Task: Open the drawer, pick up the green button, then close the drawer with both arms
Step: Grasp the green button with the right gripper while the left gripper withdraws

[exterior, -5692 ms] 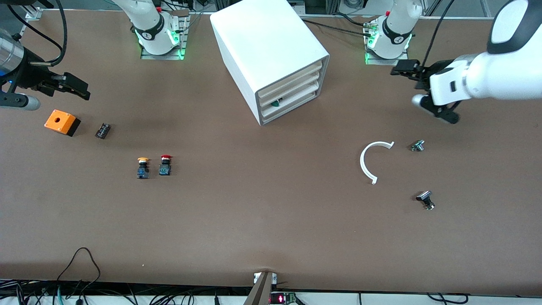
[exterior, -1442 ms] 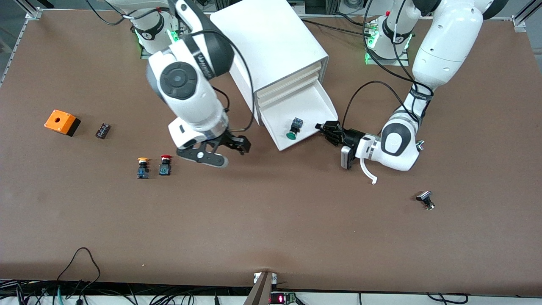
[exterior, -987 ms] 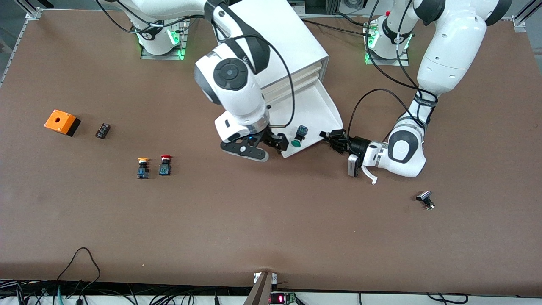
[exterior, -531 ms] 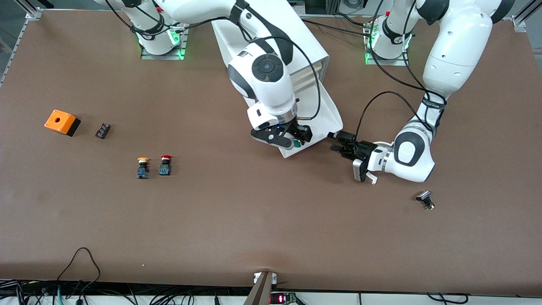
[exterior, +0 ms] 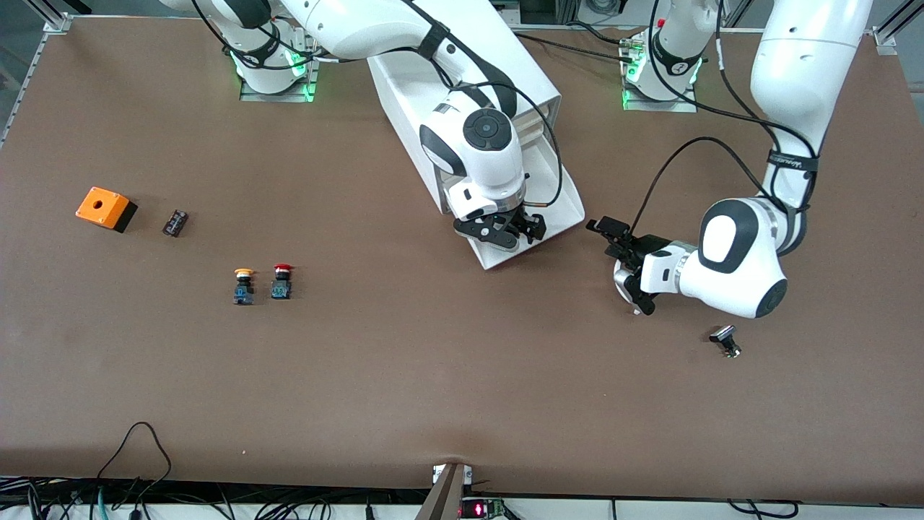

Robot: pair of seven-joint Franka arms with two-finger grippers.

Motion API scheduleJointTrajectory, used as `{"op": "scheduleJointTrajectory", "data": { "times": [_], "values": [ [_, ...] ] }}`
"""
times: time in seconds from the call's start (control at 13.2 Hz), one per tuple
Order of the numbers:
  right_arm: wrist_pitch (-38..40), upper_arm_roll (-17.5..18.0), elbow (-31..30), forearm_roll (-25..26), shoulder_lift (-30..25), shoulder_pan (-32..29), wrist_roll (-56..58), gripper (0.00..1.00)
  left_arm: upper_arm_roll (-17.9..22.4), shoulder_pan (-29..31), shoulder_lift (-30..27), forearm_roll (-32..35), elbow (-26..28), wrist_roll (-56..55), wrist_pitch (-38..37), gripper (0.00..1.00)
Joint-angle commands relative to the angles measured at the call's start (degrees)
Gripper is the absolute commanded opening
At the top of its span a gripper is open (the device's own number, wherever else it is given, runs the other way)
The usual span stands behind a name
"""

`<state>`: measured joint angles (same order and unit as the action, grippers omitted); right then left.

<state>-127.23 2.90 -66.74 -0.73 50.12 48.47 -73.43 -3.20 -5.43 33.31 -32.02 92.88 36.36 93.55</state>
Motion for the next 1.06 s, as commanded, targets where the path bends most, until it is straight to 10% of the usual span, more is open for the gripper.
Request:
{"op": "scheduleJointTrajectory", "data": {
  "times": [0.0, 0.3, 0.68, 0.99],
  "values": [
    [-0.03, -0.53, 2.14, 0.82, 2.00, 1.19, -1.28, 0.99, -0.93, -0.89, -5.43, 10.18, -0.59, -9.34, -2.83, 0.99],
    [-0.47, -0.44, 2.14, 0.82, 3.14, 1.72, -1.72, 0.96, -1.37, -2.21, -8.70, 25.83, -5.59, -19.04, -10.04, 0.99],
    [-1.08, -0.53, 2.14, 1.08, 3.32, 2.16, -1.19, 0.04, -1.38, -2.56, -8.97, 34.29, -19.20, -18.78, -18.64, 0.99],
    [-0.39, -0.70, 2.14, 1.17, 2.62, 2.07, -0.93, 0.00, -0.41, -1.52, -9.06, 36.15, -24.38, -19.39, -19.89, 0.99]
  ]
}}
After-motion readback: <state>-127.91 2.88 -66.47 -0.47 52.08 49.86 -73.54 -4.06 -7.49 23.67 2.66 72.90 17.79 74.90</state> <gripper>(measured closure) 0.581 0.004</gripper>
